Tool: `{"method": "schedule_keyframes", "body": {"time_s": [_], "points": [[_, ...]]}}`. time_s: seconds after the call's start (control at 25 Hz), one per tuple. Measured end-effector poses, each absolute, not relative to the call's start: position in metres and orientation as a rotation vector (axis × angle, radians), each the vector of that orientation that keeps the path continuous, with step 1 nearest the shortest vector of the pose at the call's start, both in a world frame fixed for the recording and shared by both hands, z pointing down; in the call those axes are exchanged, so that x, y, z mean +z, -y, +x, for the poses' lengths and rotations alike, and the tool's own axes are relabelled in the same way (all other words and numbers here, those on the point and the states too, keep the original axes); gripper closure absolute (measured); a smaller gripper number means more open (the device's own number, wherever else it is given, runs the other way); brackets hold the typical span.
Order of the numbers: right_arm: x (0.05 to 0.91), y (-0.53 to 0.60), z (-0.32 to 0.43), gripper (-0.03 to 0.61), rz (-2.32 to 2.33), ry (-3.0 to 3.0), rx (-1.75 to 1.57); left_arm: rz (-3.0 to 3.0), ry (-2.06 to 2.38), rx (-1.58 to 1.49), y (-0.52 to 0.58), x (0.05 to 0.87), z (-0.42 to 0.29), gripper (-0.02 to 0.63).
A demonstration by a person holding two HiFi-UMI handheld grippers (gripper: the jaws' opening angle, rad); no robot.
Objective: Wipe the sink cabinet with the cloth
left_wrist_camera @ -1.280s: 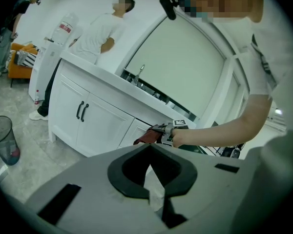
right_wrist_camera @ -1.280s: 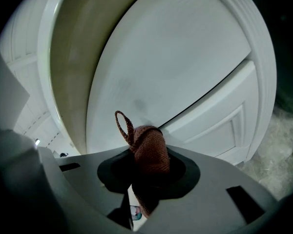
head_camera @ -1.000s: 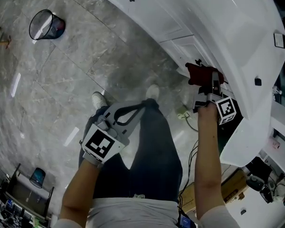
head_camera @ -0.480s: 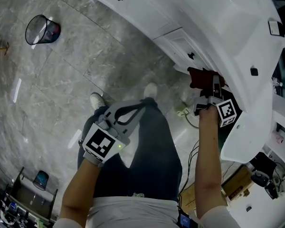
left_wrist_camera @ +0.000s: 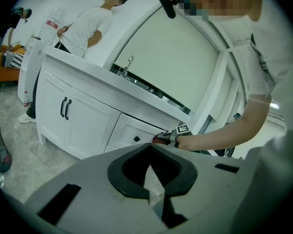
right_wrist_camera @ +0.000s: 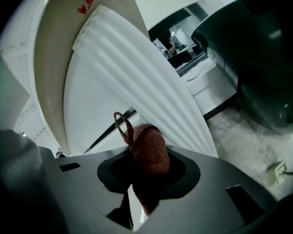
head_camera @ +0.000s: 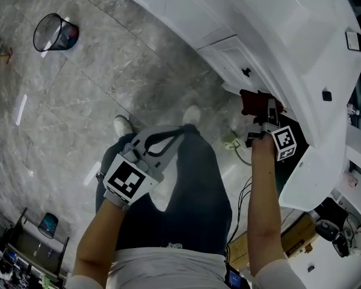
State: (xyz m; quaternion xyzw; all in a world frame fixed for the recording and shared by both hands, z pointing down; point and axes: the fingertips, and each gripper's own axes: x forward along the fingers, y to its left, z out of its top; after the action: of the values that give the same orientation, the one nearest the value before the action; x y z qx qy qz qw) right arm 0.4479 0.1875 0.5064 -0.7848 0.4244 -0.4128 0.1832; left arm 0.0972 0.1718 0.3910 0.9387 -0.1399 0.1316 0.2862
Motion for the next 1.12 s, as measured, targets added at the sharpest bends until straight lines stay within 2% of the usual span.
{"method": "schedule_keyframes", "body": {"time_s": [0.68, 1.12], "points": [[0.608, -0.18, 0.448, 0.477, -2.316, -1.164, -1.292, 2.527, 0.48, 0.348, -0.133, 0.431, 0.088, 0.603], [0.63, -0.17, 0.445, 0.477, -2.395, -1.1, -1.3, 2.492, 0.549, 0.334, -0.121, 0.443, 0.076, 0.603]]}}
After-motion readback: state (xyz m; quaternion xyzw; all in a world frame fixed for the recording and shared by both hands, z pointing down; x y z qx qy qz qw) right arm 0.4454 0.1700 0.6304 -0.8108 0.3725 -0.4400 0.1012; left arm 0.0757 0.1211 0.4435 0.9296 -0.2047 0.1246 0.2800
